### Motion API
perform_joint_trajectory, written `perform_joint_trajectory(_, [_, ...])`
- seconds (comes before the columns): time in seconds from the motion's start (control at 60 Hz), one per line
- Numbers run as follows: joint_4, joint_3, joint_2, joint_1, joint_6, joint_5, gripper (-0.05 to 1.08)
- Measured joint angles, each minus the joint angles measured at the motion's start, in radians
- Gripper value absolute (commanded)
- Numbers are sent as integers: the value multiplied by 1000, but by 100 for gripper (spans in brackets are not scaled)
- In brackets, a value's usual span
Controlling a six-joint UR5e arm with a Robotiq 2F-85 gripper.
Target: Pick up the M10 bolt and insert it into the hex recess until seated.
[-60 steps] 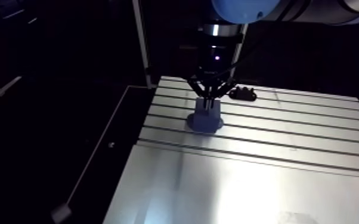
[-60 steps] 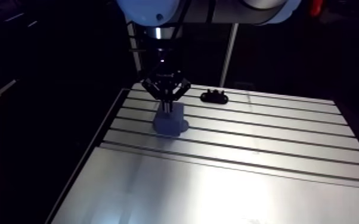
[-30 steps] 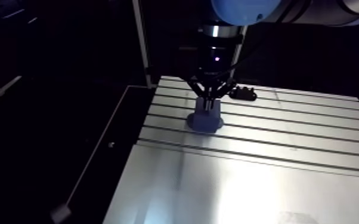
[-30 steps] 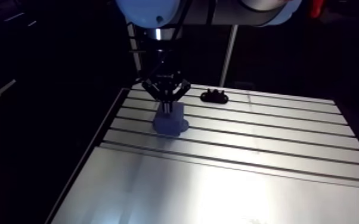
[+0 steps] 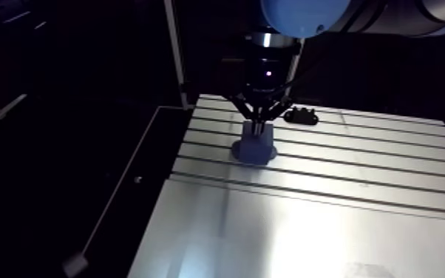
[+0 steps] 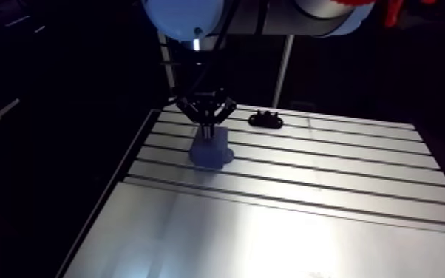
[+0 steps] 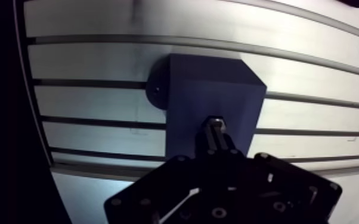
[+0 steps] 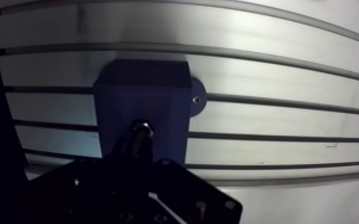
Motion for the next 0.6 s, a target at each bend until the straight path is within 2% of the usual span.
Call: perform_joint_trajectory(0.6, [-1,6,1,0,-11,0,108])
